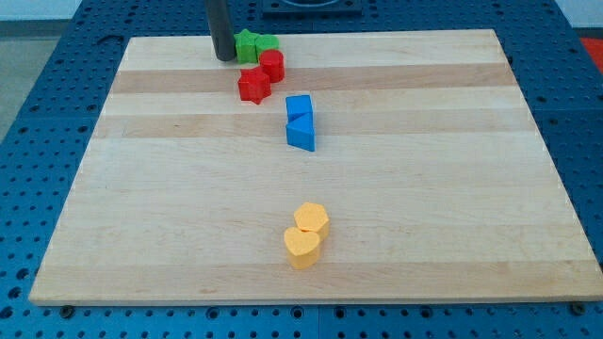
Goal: Push the green star along with green circle to the top center
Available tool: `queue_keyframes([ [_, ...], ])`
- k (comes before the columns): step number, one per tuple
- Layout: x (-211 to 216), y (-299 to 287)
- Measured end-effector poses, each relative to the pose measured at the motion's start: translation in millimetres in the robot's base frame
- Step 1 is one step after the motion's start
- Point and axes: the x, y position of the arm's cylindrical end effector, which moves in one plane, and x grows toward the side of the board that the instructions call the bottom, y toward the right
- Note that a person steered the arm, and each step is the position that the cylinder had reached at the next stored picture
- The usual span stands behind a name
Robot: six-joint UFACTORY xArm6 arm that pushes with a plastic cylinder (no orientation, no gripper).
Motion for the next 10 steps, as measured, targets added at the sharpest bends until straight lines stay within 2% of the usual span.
queue_keyframes([
  [2, 7.3, 10.5],
  [5, 7.3, 62.4],
  [6, 7.3, 42.4],
  [7, 7.0, -3.6],
  [8, -4.4, -12.6],
  [10, -26.0, 25.5],
])
